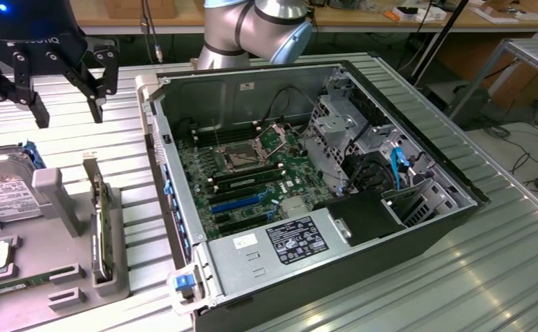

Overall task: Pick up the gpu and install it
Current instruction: 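Pick up the gpu and move the gpu toward the slot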

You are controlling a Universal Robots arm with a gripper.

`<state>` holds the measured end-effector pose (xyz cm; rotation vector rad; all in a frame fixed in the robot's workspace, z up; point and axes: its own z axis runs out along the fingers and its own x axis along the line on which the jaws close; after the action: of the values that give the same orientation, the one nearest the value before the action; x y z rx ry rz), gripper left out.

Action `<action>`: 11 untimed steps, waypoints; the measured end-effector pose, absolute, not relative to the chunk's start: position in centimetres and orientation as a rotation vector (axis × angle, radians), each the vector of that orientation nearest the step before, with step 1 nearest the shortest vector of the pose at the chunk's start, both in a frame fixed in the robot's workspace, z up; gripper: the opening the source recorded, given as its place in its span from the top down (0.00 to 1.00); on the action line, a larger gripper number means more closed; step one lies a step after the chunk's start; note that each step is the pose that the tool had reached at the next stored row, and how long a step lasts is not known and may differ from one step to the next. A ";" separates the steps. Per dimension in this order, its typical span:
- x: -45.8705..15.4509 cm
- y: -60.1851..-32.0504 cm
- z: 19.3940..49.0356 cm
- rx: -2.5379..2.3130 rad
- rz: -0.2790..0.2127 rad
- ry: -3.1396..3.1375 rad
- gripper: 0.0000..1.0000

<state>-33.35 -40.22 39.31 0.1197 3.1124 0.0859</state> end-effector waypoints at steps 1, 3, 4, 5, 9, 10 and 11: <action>-33.4 -40.2 39.3 0.120 0.086 3.112 0.38; -33.4 -40.3 39.3 0.120 0.086 3.112 0.38; -33.4 -40.3 39.3 0.120 0.086 3.112 0.38; -33.4 -40.3 39.3 0.120 0.086 3.112 0.38; -33.4 -40.4 39.3 0.120 0.086 3.112 0.38; -33.4 -40.4 39.3 0.120 0.086 3.112 0.38; -33.4 -40.4 39.3 0.120 0.086 3.112 0.38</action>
<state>-33.35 -40.45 39.31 0.1197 3.1124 0.0859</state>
